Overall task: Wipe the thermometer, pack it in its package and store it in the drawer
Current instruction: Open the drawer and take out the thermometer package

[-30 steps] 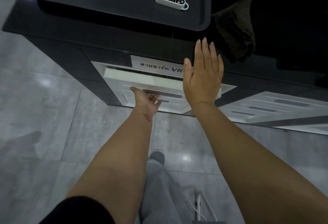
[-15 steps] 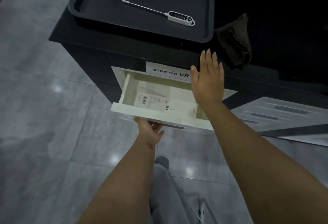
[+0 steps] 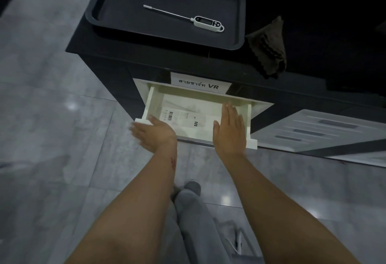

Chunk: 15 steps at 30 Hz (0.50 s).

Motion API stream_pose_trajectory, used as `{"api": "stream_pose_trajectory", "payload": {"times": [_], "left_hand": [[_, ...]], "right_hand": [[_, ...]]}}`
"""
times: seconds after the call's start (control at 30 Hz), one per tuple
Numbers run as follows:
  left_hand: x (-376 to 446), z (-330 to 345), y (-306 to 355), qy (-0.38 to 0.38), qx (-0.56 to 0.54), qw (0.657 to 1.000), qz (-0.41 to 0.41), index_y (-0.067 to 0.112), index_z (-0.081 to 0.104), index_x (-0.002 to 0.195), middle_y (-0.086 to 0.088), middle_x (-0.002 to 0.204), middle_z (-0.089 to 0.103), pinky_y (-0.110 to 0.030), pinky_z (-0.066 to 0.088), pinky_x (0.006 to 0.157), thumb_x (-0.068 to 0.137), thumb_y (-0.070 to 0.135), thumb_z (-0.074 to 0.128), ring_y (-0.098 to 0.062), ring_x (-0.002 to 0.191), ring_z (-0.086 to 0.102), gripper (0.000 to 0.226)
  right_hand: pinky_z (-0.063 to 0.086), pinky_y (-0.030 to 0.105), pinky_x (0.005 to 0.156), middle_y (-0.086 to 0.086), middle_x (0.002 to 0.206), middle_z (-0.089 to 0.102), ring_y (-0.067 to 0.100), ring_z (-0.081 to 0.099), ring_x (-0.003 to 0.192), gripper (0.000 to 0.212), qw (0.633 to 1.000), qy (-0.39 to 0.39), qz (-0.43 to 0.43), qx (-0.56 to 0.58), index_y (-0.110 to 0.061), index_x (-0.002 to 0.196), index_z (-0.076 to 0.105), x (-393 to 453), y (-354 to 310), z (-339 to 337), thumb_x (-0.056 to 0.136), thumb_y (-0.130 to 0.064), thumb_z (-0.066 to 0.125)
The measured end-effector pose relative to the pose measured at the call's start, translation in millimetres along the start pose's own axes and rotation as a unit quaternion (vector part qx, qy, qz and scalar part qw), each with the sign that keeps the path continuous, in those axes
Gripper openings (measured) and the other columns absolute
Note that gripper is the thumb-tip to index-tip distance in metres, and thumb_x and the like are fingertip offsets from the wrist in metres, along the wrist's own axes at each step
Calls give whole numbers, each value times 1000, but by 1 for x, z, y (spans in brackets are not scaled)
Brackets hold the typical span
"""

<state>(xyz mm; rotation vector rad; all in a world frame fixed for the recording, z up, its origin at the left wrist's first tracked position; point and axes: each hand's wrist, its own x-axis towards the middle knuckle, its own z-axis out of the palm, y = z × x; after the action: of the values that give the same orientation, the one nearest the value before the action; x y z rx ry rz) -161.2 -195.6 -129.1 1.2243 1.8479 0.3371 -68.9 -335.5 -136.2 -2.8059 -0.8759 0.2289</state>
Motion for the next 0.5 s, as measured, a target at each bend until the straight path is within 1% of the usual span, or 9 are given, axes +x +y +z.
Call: {"api": "stream_pose_trajectory", "payload": {"times": [0.07,0.13,0.17,0.23,0.3,0.4,0.5], "left_hand": [[-2,2,5,-7,78,989,124,5,5,157,-10,166,1,-42,5,123,106,39,24,-22,152,1,64],[-1,11,9,-32,148,962,227,4,11,156,-13,165,6,-41,6,123,106,37,27,-24,152,3,62],[0,18,11,-54,193,941,273,4,14,156,-14,164,9,-41,6,123,106,36,28,-25,152,4,61],[6,33,15,-108,295,884,347,4,16,156,-13,164,12,-43,7,123,105,37,30,-27,152,5,62],[15,47,20,-166,383,824,384,6,15,156,-12,165,11,-45,8,122,104,38,35,-27,152,4,65],[35,66,29,-252,475,749,386,10,11,157,-9,166,4,-45,5,122,99,42,47,-26,152,-1,76],[56,81,31,-296,546,683,384,13,9,158,-7,166,-1,-47,4,122,93,43,58,-26,152,-4,87]], "right_hand": [[7,40,124,10,164,16,24,12,151,56,998,-55,-2,4,-8,156,17,2,2,5,106,-29,30],[8,41,123,9,163,18,24,11,151,56,996,-87,3,-6,-9,156,17,8,2,8,106,-33,28],[8,42,123,9,163,18,24,10,152,57,995,-96,12,-15,-10,156,17,13,3,9,106,-34,28],[9,42,123,8,163,19,26,10,151,58,993,-106,27,-38,-10,156,18,23,4,11,105,-37,29],[10,42,122,8,163,18,27,10,151,61,990,-127,37,-55,-11,156,17,35,5,14,104,-40,31],[10,42,122,7,164,15,27,9,151,68,980,-186,53,-42,-14,156,15,58,9,24,101,-43,41],[20,42,120,6,162,21,28,17,149,77,972,-226,46,-35,-17,156,18,76,14,35,93,-42,56]]}}
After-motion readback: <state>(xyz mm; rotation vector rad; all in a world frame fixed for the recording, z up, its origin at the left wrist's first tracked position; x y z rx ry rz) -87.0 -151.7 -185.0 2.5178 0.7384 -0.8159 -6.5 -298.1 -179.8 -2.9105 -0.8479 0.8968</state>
